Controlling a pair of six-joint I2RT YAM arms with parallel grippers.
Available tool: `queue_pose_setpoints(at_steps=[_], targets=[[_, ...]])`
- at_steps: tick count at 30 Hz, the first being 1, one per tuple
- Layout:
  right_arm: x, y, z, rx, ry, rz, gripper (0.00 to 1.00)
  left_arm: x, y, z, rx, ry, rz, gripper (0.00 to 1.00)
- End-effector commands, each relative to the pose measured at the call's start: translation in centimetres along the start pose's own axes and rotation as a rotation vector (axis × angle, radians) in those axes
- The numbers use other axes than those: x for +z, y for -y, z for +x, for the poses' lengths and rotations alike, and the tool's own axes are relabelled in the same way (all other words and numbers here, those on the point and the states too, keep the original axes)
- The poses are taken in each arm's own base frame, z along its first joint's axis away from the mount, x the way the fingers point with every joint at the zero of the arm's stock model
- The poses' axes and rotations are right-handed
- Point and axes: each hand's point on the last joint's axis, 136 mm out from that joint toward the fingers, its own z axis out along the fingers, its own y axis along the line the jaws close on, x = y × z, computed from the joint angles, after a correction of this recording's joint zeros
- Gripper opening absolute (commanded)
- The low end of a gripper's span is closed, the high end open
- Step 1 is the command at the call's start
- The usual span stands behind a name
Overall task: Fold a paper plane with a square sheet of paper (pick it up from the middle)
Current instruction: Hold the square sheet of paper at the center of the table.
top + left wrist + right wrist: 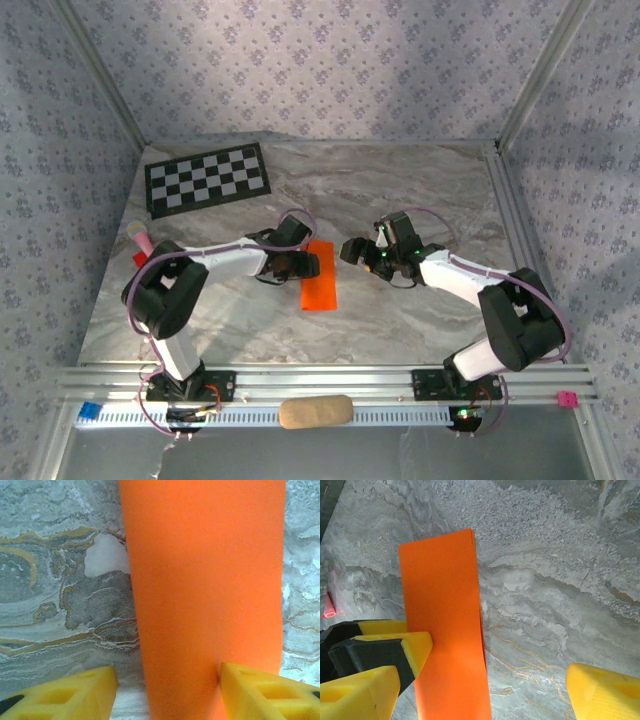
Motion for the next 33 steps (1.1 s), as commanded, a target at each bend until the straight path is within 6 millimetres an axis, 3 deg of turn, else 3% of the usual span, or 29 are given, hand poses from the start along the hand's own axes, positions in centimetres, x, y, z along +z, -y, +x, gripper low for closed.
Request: queue_pose_setpoints(at_steps=[1, 15, 19, 33], targets=[[0.0, -0.5, -0.4, -0.024, 0.004, 0.006, 0.88, 1.3, -1.9, 0.9, -0.009, -0.027, -0.091, 0.58], [0.0, -0.3, -0.4, -0.022, 0.003, 0.015, 0.88, 1.6, -2.3, 1.4, 0.012, -0.035, -0.123, 0.53], [0.0, -0.3, -0.4, -0.022, 0.004, 0.014, 0.88, 1.7, -1.6, 1.4, 0.034, -0.035, -0.093, 0.56], [0.0, -0.3, -0.3, -0.022, 0.003, 0.019, 0.89, 2.3, -2.4, 1.7, 0.083, -0.066, -0.146, 0.57]])
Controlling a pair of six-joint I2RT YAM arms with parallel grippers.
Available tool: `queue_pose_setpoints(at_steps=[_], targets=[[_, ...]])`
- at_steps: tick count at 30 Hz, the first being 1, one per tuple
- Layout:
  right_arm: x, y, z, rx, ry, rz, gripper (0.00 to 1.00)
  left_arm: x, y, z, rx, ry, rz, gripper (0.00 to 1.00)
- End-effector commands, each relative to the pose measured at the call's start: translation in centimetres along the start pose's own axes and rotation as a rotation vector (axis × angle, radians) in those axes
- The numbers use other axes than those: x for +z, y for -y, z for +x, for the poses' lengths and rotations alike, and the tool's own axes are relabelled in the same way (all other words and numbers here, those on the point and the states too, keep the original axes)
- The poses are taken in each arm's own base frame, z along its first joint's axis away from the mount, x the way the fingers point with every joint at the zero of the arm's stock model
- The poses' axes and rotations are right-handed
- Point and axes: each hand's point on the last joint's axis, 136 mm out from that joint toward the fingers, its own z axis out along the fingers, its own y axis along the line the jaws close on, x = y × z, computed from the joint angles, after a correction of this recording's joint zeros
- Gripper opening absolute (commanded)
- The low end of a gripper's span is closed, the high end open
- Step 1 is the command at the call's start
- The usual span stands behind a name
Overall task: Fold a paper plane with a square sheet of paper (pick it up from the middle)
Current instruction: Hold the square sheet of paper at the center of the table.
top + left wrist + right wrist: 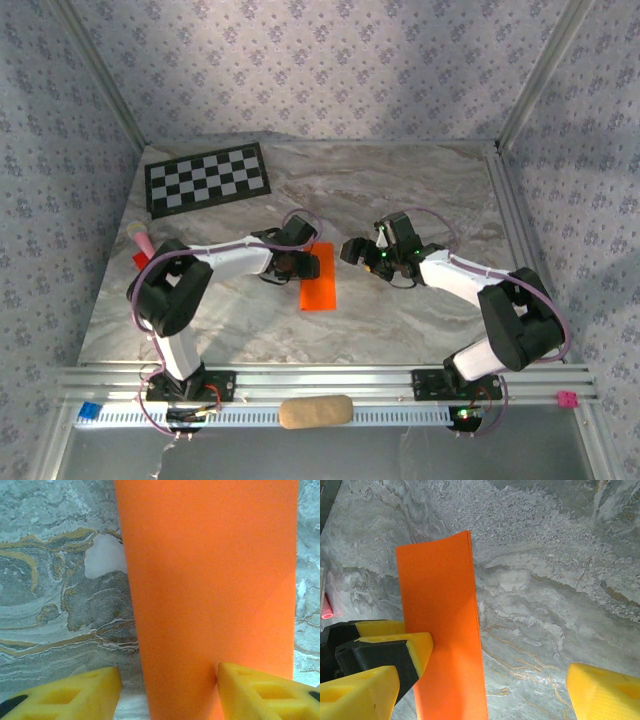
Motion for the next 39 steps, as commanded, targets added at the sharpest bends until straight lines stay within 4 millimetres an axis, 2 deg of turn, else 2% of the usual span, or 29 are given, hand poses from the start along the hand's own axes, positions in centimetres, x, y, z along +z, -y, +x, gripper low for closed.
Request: queue_pose_setpoints(at_steps=[1, 18, 21, 23, 29, 34, 39], targets=[[0.0, -0.5, -0.4, -0.023, 0.002, 0.009, 0.89, 2.3, -1.9, 1.6, 0.029, -0.058, -0.077, 0.58], [0.1, -0.5, -0.3, -0.026, 0.001, 0.008, 0.88, 2.6, -2.0, 1.6, 0.008, -0.062, -0.084, 0.58], [0.2, -0.5, -0.3, -0.025, -0.001, 0.008, 0.86, 2.6, -2.0, 1.6, 0.007, -0.061, -0.086, 0.58], [0.4, -0.5, -0.2, -0.021, -0.007, 0.001, 0.80, 2.6, -2.0, 1.6, 0.009, -0.061, -0.084, 0.58], [1.5, -1.3, 0.2, -0.030, -0.047, -0.029, 0.46, 2.5, -2.0, 1.7, 0.009, -0.059, -0.083, 0.58], [3.5, -2.2, 0.9, -0.035, -0.113, -0.047, 0.14, 2.6, -2.1, 1.8, 0.010, -0.062, -0.084, 0.58], [5.3, -2.5, 1.8, -0.038, -0.153, -0.034, 0.00, 2.6, -2.0, 1.7, 0.011, -0.059, -0.081, 0.58]])
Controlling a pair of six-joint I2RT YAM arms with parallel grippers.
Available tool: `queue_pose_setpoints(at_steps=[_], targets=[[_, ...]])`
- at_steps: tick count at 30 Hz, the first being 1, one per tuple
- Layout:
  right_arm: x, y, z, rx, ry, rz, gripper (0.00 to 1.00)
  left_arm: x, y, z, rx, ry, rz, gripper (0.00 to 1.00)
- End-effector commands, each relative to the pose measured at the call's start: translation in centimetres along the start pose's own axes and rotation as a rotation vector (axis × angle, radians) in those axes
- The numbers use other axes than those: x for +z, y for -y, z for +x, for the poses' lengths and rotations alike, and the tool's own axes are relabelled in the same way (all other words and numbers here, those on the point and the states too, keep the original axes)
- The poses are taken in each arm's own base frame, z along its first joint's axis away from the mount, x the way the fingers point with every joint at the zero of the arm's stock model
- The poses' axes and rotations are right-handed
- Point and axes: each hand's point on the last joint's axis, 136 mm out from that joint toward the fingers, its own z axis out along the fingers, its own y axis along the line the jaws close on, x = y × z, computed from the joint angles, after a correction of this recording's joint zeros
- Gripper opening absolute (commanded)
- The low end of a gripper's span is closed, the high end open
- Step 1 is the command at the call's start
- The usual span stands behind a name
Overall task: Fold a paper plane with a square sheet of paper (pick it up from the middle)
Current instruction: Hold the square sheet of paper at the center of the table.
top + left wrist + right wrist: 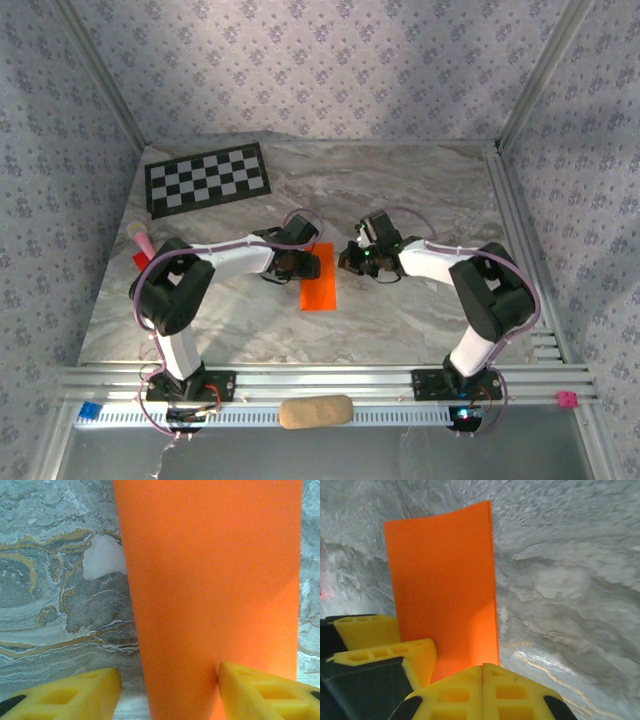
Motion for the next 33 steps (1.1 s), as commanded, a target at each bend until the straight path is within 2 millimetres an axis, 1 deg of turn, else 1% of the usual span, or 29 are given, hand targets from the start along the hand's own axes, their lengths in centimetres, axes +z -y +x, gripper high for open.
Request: queue_pose_setpoints(at_steps=[1, 7, 12, 15, 21, 27, 29, 33], targets=[[0.9, -1.2, 0.1, -0.015, -0.021, -0.023, 0.00, 2.5, -1.9, 1.8, 0.003, -0.053, -0.067, 0.58], [2.2, -2.1, 0.5, -0.028, -0.054, -0.039, 0.00, 2.6, -1.8, 1.9, 0.003, -0.055, -0.065, 0.58], [3.0, -2.3, 0.7, -0.030, -0.068, -0.046, 0.00, 2.7, -1.9, 2.1, 0.005, -0.059, -0.070, 0.58], [3.2, -2.5, 0.8, -0.031, -0.082, -0.060, 0.00, 2.8, -1.9, 2.2, 0.003, -0.059, -0.071, 0.58], [3.5, -2.3, 1.5, -0.035, -0.105, -0.067, 0.00, 2.8, -1.7, 2.2, 0.005, -0.060, -0.066, 0.58], [3.8, -1.5, 2.2, -0.040, -0.127, -0.051, 0.00, 2.9, -1.5, 2.2, 0.005, -0.058, -0.062, 0.58], [4.0, -0.9, 2.4, -0.035, -0.134, -0.033, 0.00, 2.9, -1.4, 2.2, 0.006, -0.059, -0.063, 0.58], [4.5, 1.0, 3.2, -0.025, -0.151, 0.022, 0.00, 2.9, -1.3, 2.1, 0.008, -0.059, -0.061, 0.58]])
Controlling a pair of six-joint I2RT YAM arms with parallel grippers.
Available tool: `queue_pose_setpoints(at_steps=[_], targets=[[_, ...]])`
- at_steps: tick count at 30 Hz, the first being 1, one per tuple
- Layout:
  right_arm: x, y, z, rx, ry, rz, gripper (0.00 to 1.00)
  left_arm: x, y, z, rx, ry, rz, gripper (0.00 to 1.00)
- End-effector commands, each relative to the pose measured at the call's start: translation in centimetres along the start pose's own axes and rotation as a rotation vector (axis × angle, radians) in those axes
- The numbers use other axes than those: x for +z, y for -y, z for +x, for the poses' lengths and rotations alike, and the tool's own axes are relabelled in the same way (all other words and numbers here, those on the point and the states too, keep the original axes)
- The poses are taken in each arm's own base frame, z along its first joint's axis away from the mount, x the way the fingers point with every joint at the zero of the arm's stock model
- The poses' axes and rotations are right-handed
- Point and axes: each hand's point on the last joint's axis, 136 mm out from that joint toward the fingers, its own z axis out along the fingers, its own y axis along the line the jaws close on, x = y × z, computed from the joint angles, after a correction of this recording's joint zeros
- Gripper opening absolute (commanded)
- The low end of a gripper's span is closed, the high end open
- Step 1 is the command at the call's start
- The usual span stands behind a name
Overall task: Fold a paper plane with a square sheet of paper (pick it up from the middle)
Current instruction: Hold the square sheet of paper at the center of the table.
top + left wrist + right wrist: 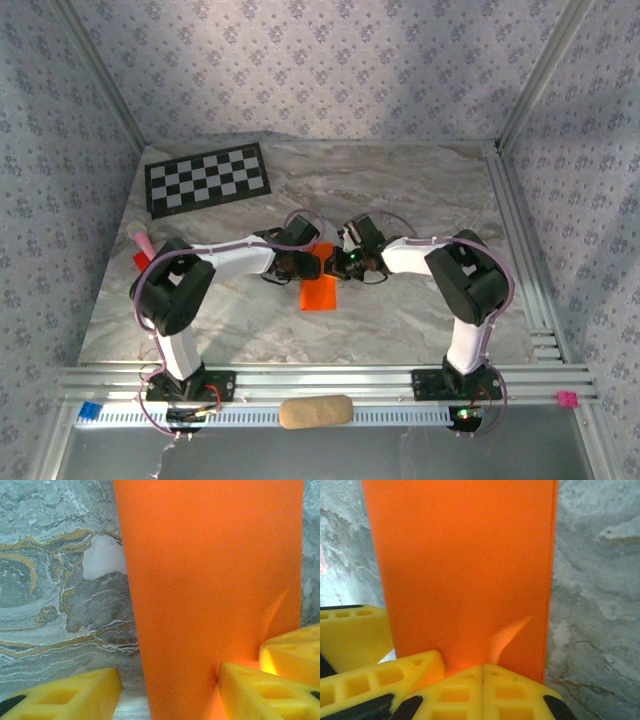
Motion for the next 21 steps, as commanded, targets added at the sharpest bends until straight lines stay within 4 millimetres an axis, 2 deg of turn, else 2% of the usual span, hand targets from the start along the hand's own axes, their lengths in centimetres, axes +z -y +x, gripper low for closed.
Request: queue_pose_setpoints(at_steps=[1, 4, 9, 15, 21], targets=[[0.8, 2.7, 1.5, 0.010, -0.043, 0.081, 0.00, 2.9, -1.4, 2.1, 0.000, -0.065, -0.052, 0.58], [0.7, 4.0, 1.9, 0.007, -0.048, 0.140, 0.00, 2.8, -1.4, 2.1, 0.000, -0.065, -0.051, 0.58], [0.4, 4.8, 1.9, -0.015, -0.054, 0.176, 0.00, 1.9, -0.8, 1.4, -0.025, -0.045, -0.032, 0.58], [-0.2, 5.6, 1.8, -0.075, -0.083, 0.198, 0.00, -1.7, 0.9, -0.9, -0.083, 0.036, 0.056, 0.62], [-1.0, 5.9, 1.1, -0.140, -0.127, 0.208, 0.00, -5.9, 1.0, -2.8, -0.155, 0.129, 0.139, 0.64]])
